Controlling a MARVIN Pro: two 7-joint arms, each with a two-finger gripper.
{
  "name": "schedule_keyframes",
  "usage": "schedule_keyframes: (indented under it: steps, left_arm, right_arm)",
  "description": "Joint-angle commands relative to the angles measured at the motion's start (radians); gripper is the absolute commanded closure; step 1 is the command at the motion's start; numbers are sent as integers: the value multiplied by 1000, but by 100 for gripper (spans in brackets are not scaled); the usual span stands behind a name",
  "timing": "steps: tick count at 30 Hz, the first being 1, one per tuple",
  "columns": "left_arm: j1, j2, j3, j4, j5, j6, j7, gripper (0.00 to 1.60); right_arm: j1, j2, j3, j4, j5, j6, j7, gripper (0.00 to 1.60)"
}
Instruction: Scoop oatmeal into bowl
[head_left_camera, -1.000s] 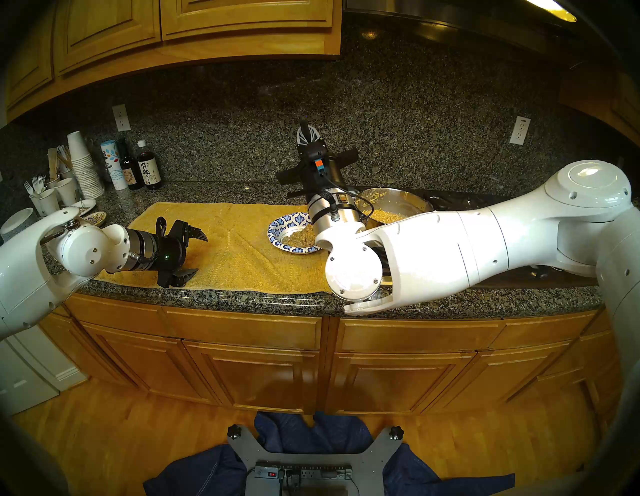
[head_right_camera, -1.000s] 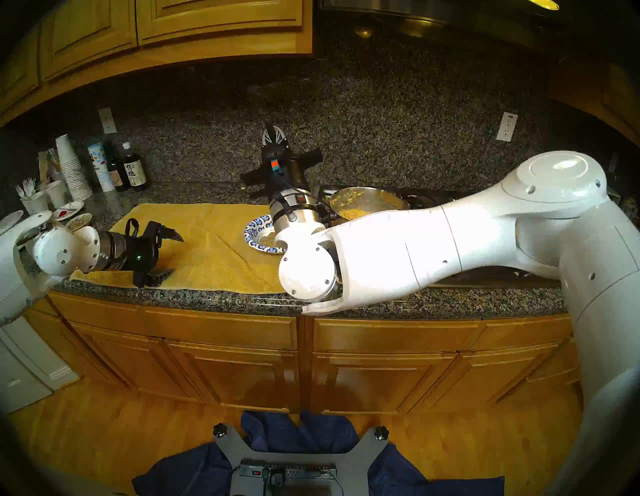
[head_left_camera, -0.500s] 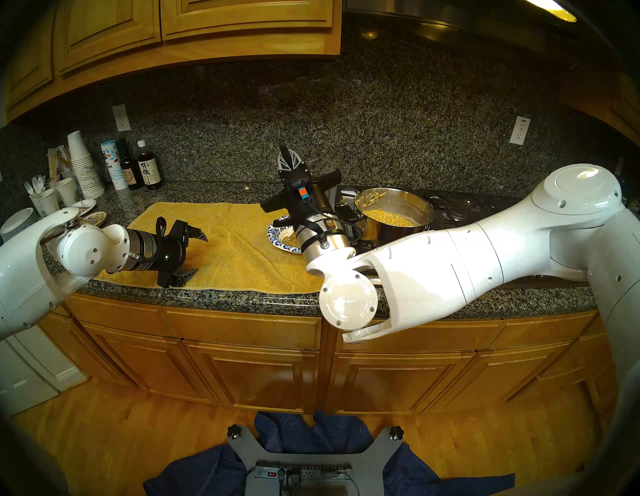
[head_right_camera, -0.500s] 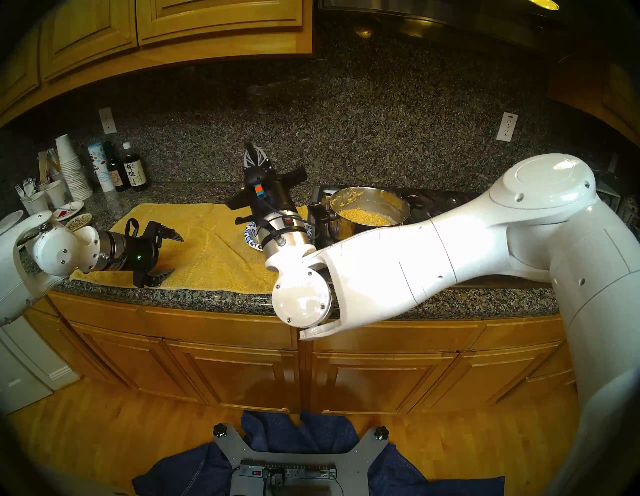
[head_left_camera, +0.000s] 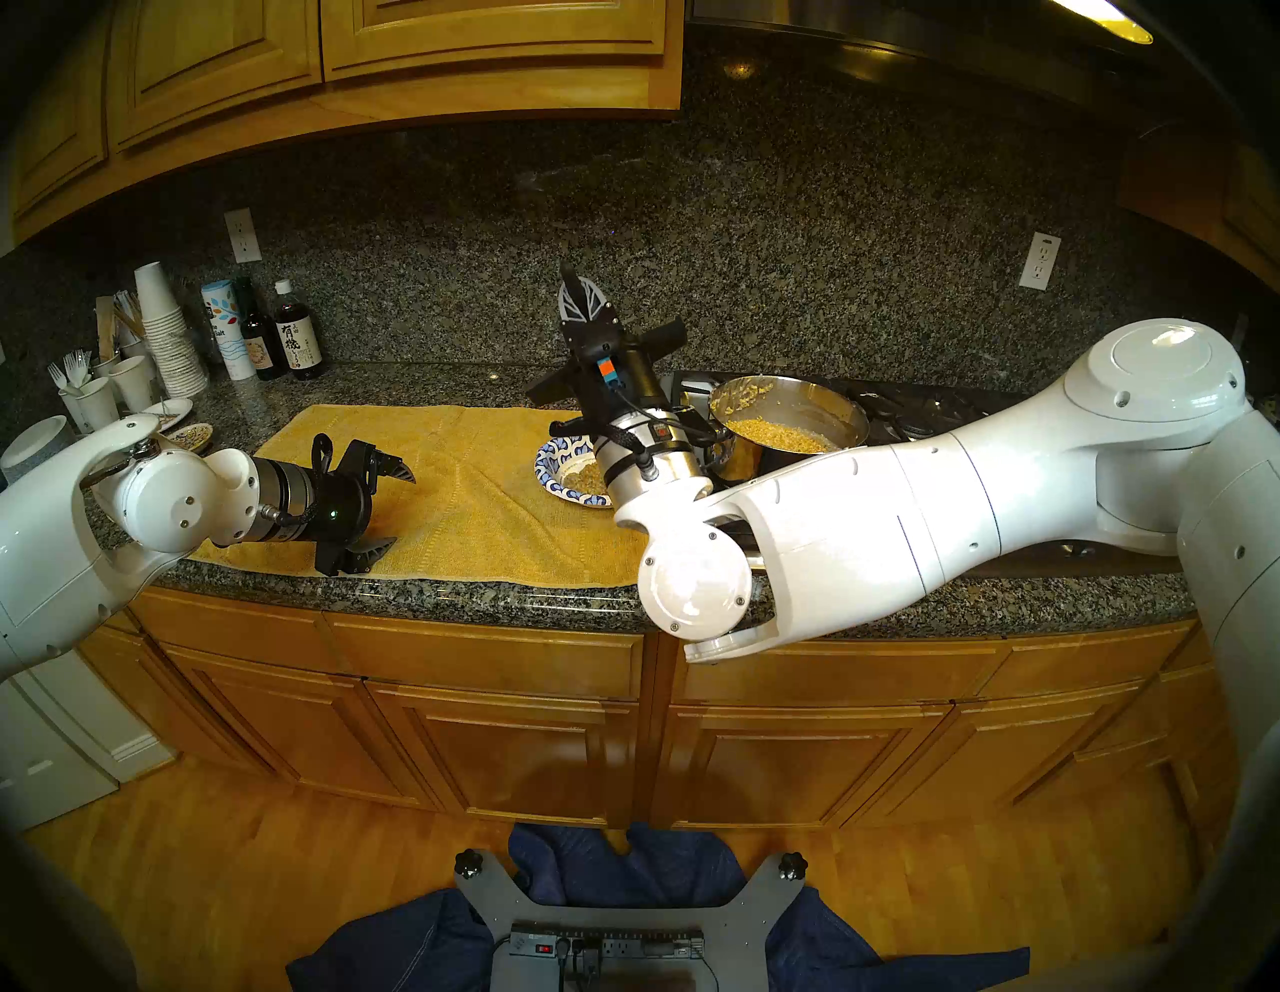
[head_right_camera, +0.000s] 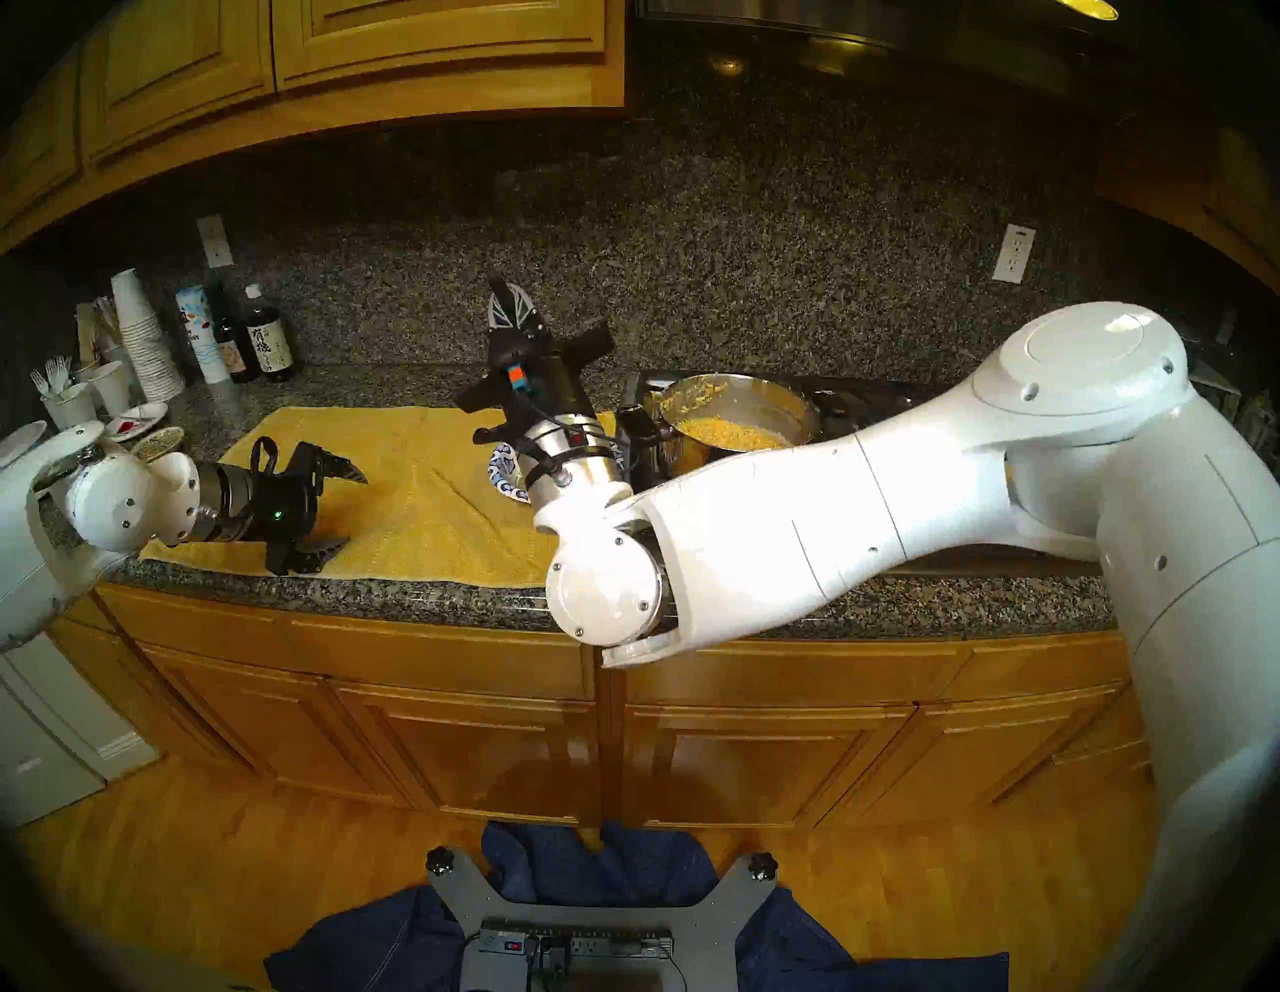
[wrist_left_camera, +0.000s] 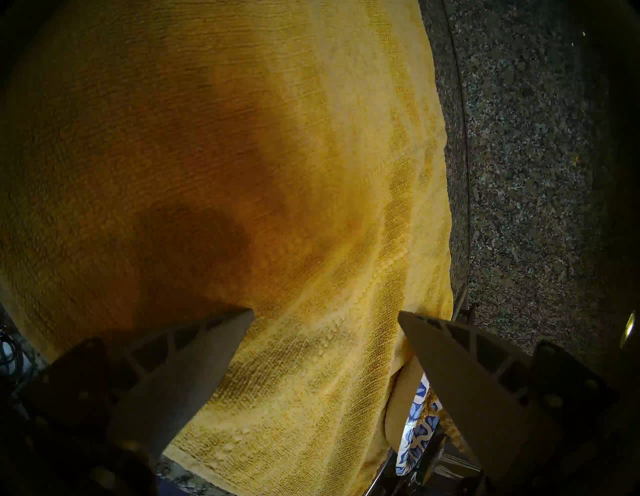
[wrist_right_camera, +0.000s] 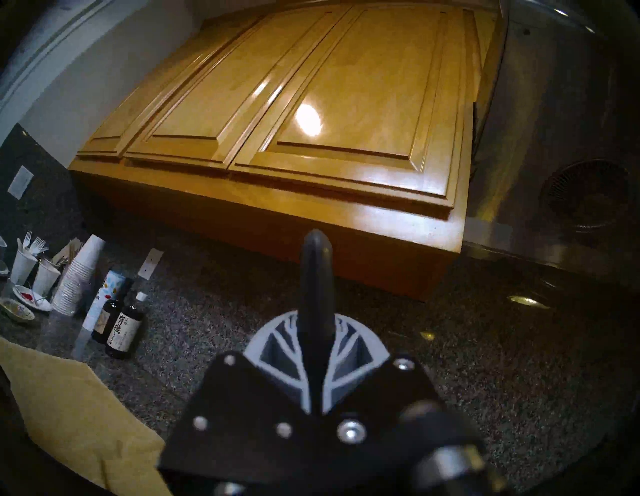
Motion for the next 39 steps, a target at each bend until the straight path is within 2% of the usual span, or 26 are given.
schedule_keyframes:
  steps: [1, 9, 18, 28, 39]
  left_arm:
    - [-3, -2, -2, 2, 1, 0, 0, 0]
    - [-3, -2, -2, 3, 1, 1, 0, 0]
    - [-3, -2, -2, 3, 1, 0, 0, 0]
    - [-2, -1, -2, 2, 1, 0, -1, 0]
    - [-3, -2, -2, 2, 1, 0, 0, 0]
  right_arm:
    - [42, 0, 30, -6, 0, -10, 19, 160]
    - [-11, -22, -7, -9, -19, -3, 1, 160]
    - [-3, -20, -31, -6, -28, 8, -4, 160]
    - [76, 25, 33, 14, -15, -10, -13, 160]
    - [58, 37, 57, -13, 14, -24, -15, 160]
